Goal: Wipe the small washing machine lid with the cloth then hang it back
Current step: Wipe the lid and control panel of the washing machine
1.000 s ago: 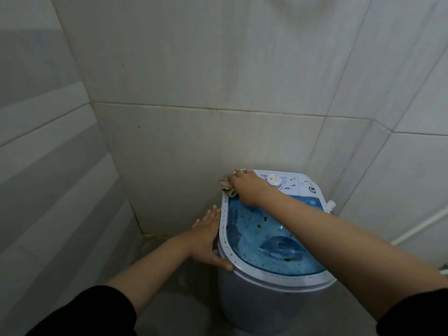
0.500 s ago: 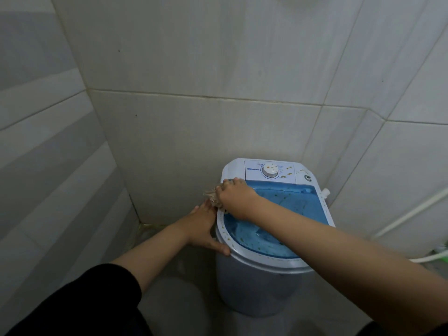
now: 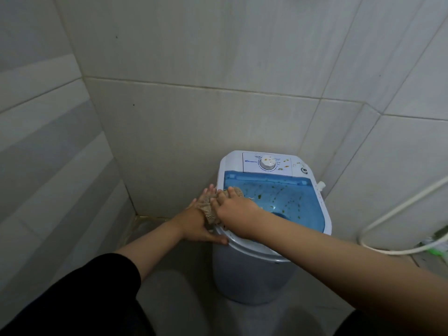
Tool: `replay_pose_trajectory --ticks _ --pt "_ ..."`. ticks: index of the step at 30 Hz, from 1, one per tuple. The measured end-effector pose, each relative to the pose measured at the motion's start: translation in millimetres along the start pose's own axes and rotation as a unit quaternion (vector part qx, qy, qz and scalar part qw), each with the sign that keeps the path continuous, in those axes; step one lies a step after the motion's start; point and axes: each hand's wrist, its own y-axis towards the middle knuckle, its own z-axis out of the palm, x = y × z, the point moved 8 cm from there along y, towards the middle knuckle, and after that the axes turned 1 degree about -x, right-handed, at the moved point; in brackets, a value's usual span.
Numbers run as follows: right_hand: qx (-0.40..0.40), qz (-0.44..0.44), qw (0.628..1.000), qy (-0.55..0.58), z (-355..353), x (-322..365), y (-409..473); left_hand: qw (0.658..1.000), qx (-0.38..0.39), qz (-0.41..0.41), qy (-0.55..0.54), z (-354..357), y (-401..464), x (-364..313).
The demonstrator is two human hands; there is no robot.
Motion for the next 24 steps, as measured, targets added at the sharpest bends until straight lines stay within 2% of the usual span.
replay_pose_trajectory --ticks 12,24 --pt "0.008 -0.038 0.999 0.036 22.9 12.6 -35.8 1.0 -0.014 -0.015 0.01 0.3 5.5 8.5" --pt "-0.003 -0.063 0.998 0.014 42.2 9.9 -86.3 0.997 -0.006 -0.053 0.053 -14.6 -2.2 -5.1"
